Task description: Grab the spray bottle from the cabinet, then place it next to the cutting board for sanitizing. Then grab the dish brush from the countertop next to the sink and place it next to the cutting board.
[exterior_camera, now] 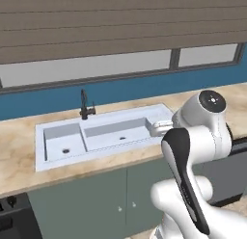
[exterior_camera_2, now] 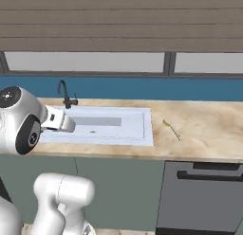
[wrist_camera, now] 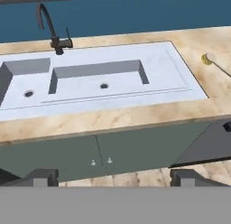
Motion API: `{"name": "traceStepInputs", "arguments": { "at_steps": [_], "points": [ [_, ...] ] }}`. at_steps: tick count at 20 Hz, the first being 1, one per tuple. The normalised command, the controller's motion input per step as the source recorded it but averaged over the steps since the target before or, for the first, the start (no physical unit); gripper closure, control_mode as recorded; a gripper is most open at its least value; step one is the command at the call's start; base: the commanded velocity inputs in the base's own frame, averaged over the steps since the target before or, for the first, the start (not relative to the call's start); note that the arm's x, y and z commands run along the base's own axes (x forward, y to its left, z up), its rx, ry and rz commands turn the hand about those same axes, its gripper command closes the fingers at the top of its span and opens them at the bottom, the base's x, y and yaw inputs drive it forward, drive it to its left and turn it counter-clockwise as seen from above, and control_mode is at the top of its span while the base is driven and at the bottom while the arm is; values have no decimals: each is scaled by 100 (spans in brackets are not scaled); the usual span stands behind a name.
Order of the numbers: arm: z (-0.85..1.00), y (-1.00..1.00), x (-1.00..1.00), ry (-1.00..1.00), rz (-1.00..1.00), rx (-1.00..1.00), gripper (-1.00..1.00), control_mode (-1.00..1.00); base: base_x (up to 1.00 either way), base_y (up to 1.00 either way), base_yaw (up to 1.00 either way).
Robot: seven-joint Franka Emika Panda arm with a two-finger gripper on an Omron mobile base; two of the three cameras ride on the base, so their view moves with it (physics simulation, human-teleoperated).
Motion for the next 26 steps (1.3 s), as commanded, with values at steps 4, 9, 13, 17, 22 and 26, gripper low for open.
{"name": "traceStepInputs", "arguments": {
  "at_steps": [4, 9, 13, 17, 22, 26],
  "points": [
    [0, 0, 0, 0, 0, 0, -100, 100, 42, -97, 19],
    [0, 0, 0, 0, 0, 0, -100, 100, 79, -71, 28],
    [0, 0, 0, 0, 0, 0, -100, 100, 67, -52, 18],
    [0, 0, 0, 0, 0, 0, -100, 100, 6, -50, 0],
    [0, 0, 0, 0, 0, 0, -100, 100, 16, -50, 0],
    [0, 0, 0, 0, 0, 0, -100, 100, 82, -9, 0]
  ]
}}
